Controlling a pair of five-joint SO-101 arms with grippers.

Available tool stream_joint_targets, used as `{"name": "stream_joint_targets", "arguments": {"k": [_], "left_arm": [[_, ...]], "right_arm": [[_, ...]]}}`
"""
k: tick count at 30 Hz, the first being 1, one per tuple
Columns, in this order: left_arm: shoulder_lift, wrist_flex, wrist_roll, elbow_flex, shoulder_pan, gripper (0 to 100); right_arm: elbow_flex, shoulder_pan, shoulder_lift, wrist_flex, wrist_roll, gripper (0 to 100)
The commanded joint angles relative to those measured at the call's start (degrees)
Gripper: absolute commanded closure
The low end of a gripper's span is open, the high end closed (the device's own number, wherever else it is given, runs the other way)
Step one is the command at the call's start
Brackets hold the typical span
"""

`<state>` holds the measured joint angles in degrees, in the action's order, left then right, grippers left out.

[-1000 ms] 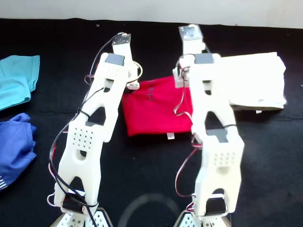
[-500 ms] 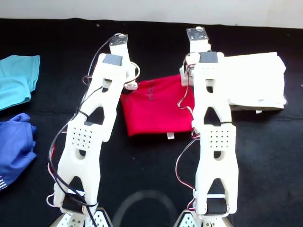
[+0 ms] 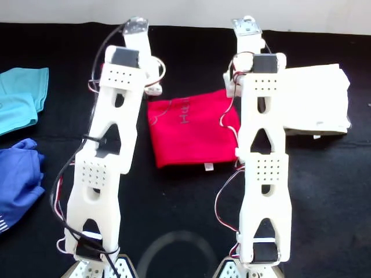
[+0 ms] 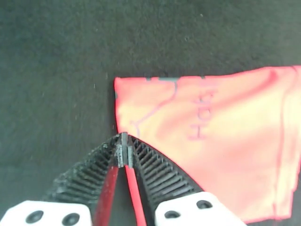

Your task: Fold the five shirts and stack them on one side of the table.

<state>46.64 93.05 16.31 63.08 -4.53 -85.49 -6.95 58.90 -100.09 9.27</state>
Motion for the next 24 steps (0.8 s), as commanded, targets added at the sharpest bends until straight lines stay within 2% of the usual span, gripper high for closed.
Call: {"name": "stream_joint_targets", "arguments": {"k": [1, 4, 7, 12, 16, 24], "left_arm": [[-5.3, 5.5, 0.1, 5.2, 0.4, 99], [-5.8, 8.0, 0.1, 5.3, 1.0, 99], [-7.7, 8.1, 0.1, 2.3, 3.8, 99], [-14.1, 8.1, 0.0, -5.8, 7.8, 99], [-19.8, 7.9, 0.0, -13.1, 9.4, 99], [-26.4, 7.9, -1.1, -21.7, 16.1, 99]], "right_arm": [[-2.9, -0.5, -0.8, -1.1, -5.4, 81.2], [-1.9, -1.2, -0.9, -1.2, -10.3, 79.4], [2.9, -3.3, -3.7, -1.3, -10.9, 78.2], [24.1, -6.6, -16.8, -1.1, -15.3, 74.0], [38.1, -7.5, -21.9, 1.8, -15.2, 71.9], [39.8, -6.3, -18.2, 10.4, -15.6, 71.9]]}}
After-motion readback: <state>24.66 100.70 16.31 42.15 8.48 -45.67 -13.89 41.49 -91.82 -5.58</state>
